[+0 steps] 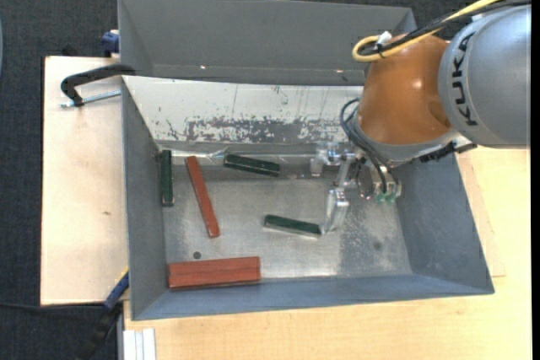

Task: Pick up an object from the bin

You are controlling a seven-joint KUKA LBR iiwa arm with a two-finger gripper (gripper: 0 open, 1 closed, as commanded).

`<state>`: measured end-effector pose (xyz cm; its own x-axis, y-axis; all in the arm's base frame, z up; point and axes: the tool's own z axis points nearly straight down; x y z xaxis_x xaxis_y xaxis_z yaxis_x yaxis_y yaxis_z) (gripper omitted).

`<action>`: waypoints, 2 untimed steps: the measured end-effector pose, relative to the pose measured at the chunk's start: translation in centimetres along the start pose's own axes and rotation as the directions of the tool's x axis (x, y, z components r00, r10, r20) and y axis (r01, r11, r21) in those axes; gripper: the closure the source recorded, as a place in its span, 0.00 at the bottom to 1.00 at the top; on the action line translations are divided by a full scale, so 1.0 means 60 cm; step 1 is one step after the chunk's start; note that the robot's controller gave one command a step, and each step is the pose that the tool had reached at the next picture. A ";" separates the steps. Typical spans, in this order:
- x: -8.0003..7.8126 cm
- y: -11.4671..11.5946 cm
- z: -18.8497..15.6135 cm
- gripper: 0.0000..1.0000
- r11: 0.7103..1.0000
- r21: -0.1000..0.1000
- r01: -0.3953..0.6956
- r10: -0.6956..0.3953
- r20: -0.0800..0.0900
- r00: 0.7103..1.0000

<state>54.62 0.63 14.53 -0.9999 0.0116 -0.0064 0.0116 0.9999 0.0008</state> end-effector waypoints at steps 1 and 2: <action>0.018 0.017 0.025 0.00 1.000 -0.001 0.004 -0.004 -0.005 1.000; 0.010 -0.005 -0.018 0.00 1.000 -0.001 0.026 -0.026 -0.011 1.000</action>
Offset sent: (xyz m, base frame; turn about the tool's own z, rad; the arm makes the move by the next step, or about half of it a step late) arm 0.0005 -0.0159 0.0732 0.0142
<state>54.03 0.32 15.61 -0.9999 -0.0146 0.0049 -0.0146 0.9999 0.0013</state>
